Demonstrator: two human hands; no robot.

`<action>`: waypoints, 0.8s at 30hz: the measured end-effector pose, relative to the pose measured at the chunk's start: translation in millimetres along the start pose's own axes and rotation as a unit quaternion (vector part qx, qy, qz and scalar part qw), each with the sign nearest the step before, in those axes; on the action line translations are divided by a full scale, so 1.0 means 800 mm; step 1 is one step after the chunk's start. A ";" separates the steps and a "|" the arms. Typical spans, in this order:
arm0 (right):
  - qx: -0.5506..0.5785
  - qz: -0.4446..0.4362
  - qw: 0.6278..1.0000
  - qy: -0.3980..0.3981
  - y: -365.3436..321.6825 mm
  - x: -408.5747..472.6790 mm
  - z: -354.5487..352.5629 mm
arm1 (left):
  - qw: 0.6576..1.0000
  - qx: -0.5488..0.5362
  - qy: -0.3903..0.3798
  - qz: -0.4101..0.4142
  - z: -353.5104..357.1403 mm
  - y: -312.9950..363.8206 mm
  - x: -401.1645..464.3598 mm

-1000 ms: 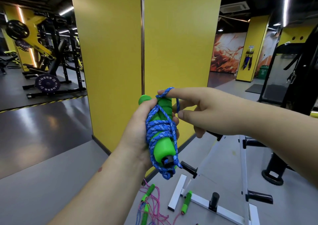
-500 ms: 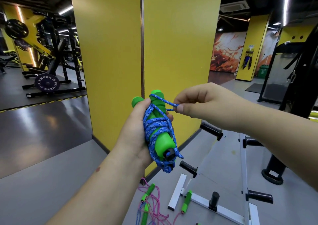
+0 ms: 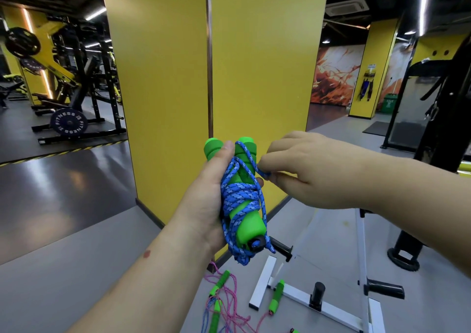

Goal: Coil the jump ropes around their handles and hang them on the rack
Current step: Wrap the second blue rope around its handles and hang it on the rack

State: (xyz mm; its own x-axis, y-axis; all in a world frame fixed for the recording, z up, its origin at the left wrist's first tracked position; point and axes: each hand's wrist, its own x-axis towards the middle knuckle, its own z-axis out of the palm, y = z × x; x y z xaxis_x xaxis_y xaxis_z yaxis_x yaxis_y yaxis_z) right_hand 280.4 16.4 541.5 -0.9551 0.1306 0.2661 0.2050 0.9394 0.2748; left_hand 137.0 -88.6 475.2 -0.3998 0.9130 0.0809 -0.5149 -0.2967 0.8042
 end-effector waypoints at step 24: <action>0.197 0.010 0.980 -0.008 0.003 0.003 0.008 | 0.991 -0.133 -0.009 0.012 -0.019 0.016 0.009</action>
State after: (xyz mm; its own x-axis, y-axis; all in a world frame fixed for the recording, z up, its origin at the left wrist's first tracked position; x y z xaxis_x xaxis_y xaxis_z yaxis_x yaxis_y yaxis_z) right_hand 277.3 21.1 536.8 -0.9553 0.1526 0.2533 0.1283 0.9856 -0.1099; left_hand 116.3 -89.7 477.2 -0.4017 0.9091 0.1108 -0.6882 -0.3794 0.6184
